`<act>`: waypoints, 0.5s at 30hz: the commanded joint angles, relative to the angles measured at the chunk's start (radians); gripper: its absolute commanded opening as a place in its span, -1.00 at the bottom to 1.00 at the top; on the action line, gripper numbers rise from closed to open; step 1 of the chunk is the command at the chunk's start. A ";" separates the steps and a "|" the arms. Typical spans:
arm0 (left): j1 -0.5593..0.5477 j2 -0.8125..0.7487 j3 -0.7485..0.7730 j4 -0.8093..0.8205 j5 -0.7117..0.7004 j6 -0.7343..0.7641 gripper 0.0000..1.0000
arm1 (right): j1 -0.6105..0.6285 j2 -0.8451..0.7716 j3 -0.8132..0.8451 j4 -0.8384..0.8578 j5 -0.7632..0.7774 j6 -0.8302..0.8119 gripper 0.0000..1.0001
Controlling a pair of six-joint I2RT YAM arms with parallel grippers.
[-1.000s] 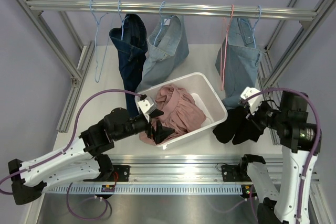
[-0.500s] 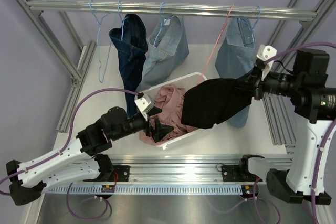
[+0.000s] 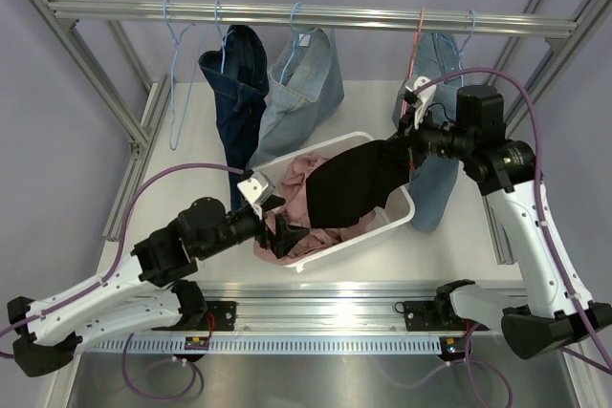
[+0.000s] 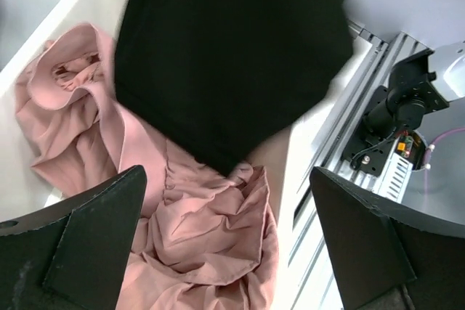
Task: Remove the skirt from the hanger
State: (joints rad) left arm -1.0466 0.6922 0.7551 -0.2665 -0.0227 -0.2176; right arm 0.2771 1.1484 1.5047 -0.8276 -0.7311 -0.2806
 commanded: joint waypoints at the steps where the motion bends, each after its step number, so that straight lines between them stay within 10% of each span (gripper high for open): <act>1: -0.004 -0.026 0.030 0.003 -0.051 -0.005 0.98 | 0.013 -0.001 -0.105 0.162 0.139 0.017 -1.00; 15: -0.003 0.029 0.173 -0.077 -0.221 -0.034 0.98 | 0.108 0.086 -0.324 -0.020 0.179 -0.299 -0.65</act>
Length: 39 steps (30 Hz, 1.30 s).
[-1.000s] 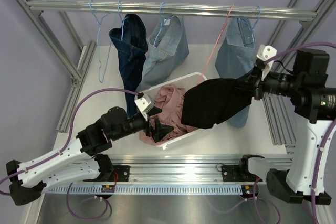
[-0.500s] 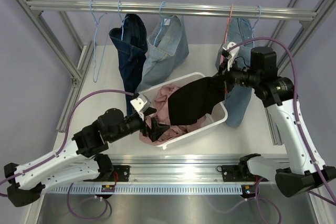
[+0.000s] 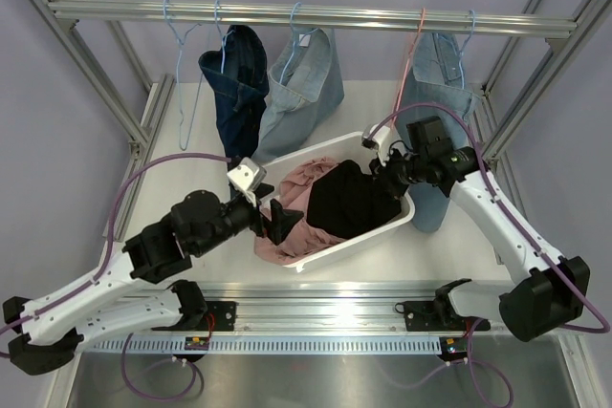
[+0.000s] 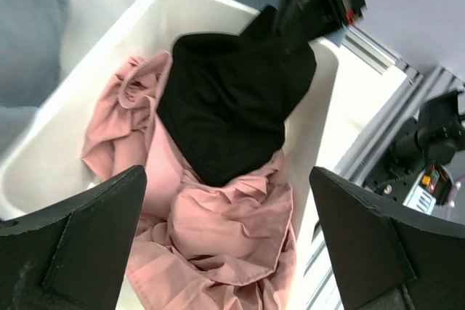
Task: Remove the skirt from the hanger
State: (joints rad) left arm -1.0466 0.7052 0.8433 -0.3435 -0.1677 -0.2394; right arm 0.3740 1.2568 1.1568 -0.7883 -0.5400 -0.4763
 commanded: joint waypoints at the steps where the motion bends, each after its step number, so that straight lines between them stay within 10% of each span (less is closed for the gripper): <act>1: -0.004 0.022 0.103 -0.023 -0.088 -0.006 0.98 | 0.013 -0.025 0.027 -0.075 -0.015 -0.116 -0.46; 4: 0.000 0.086 0.238 -0.113 -0.165 0.008 0.98 | 0.013 -0.046 0.075 -0.127 0.021 -0.105 0.33; 9: 0.097 0.249 0.532 -0.271 -0.145 0.022 0.98 | 0.013 -0.158 0.213 -0.170 0.026 -0.064 0.78; 17: 0.224 0.454 0.824 -0.267 -0.029 0.038 0.98 | 0.011 -0.224 0.334 -0.313 -0.202 -0.084 0.96; 39: 0.519 0.866 1.051 -0.052 0.117 0.167 0.45 | -0.300 -0.545 -0.197 0.106 -0.664 0.008 0.97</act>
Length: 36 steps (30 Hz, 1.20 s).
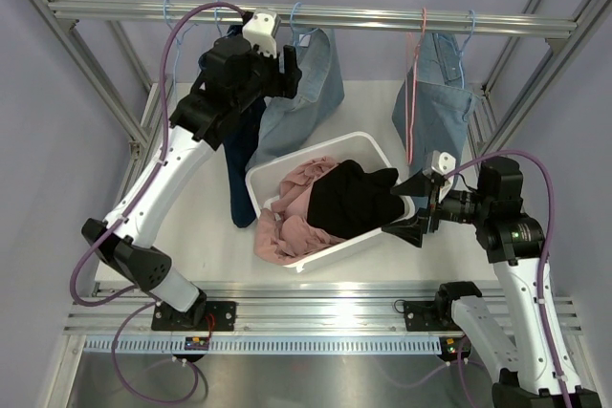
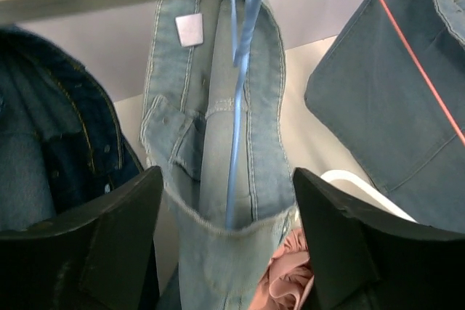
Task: Remove the skirt from the hanger
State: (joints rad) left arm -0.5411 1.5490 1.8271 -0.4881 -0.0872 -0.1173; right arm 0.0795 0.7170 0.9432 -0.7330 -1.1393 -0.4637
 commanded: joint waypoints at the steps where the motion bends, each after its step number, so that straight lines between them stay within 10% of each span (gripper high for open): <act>1: 0.020 0.042 0.072 0.097 0.055 0.047 0.41 | -0.006 -0.008 0.020 0.041 -0.065 -0.009 0.97; 10: 0.018 0.105 0.072 0.167 0.067 0.102 -0.11 | -0.006 -0.021 0.014 0.037 -0.073 -0.006 0.96; 16: 0.018 0.079 0.018 0.236 0.081 0.142 -1.00 | -0.020 -0.018 0.014 0.035 -0.086 -0.001 0.96; 36: 0.018 -0.078 0.117 0.235 0.152 0.203 -1.00 | -0.030 0.113 0.284 -0.290 -0.070 -0.236 0.93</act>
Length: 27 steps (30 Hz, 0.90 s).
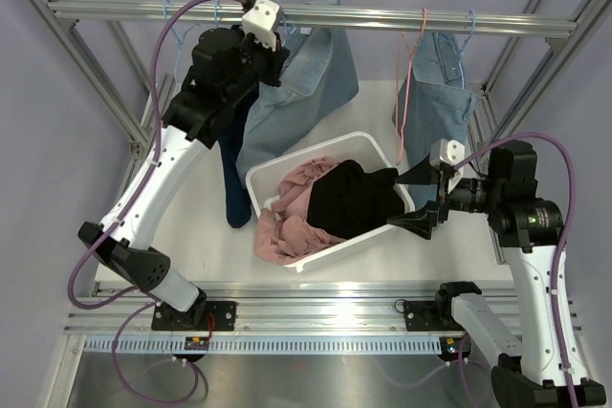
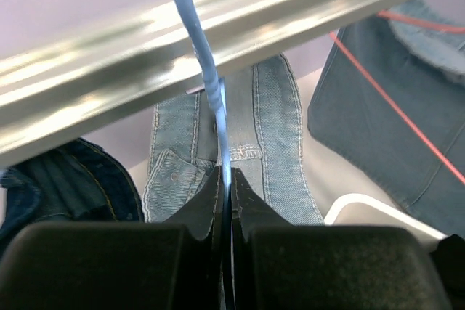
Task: Remove the skirt from the hanger
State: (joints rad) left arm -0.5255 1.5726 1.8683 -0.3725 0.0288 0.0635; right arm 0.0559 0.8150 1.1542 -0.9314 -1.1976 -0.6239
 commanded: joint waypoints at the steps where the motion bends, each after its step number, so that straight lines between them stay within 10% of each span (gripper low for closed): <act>1: 0.002 -0.109 0.074 0.118 0.040 0.024 -1.00 | -0.007 0.027 0.100 -0.098 -0.005 -0.079 0.93; 13: 0.004 -0.402 -0.202 0.047 0.082 0.021 -1.00 | 0.042 0.162 0.277 0.080 0.228 0.262 0.82; 27: 0.004 -0.842 -0.586 -0.078 0.060 -0.089 -1.00 | 0.616 0.635 0.800 0.232 0.998 0.598 0.80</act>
State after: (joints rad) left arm -0.5251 0.7963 1.3094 -0.5003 0.0868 0.0242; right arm 0.5819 1.3693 1.8439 -0.8001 -0.5045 -0.1738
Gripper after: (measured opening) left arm 0.024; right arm 0.900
